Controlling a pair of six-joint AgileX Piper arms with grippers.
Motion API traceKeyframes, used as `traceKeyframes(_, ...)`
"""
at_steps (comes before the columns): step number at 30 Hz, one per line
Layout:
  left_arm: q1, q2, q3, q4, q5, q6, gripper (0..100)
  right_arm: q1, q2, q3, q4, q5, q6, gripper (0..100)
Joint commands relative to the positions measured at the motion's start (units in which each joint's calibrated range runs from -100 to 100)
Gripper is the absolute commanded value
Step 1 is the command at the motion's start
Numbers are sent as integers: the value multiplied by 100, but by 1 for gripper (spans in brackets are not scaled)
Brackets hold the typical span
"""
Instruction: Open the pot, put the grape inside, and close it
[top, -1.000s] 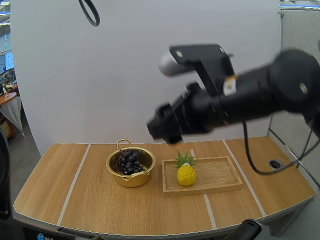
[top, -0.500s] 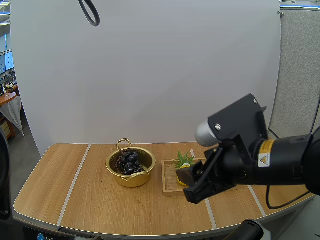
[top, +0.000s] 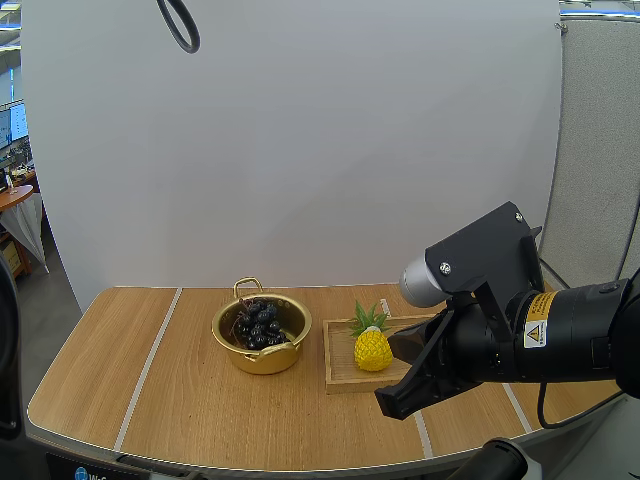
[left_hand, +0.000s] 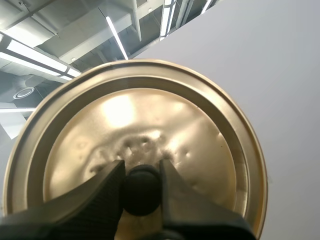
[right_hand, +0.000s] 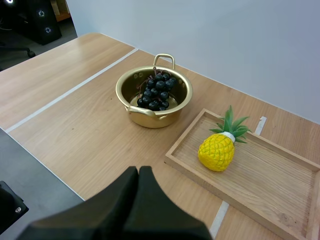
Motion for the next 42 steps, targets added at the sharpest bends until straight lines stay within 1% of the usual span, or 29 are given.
traceKeyframes(1, -12, -3, -42, 48, -201, -34, 0, 3, -78, -8, -69, 68, 23, 0)
traceKeyframes(7, -12, -3, -42, 48, -201, -34, 0, -27, -78, -8, -69, 136, 23, 0)
traceKeyframes(15, -12, -3, -42, 48, -201, -34, 0, -389, -360, -8, -24, 197, 23, 0)
traceKeyframes(21, -12, -4, -42, 6, -200, -34, 0, -517, -377, 53, -34, 328, 23, 0)
traceKeyframes(25, -12, -15, -42, -10, 524, -34, 0, -569, -377, 149, -34, 369, 23, 0)
traceKeyframes(27, -12, -15, -42, -61, 1296, -34, 0, -576, -377, 178, -34, 410, 23, 0)
traceKeyframes(28, -12, -2, -42, -101, 1990, -34, 0, -576, -377, 178, -34, 410, 23, 0)
traceKeyframes(29, -12, 24, -42, -130, 2331, -34, 0, -576, -377, 178, -45, 410, 23, 0)
traceKeyframes(31, -12, 66, -42, -210, 2331, -59, 0, -576, -377, 178, -45, 410, 23, 0)
traceKeyframes(36, -12, 182, 9, -376, 2331, -429, 0, -576, -377, 180, -81, 410, 23, 0)
traceKeyframes(42, -12, 182, 741, -398, 2331, -526, 0, -576, -377, 180, -79, 325, 23, 0)
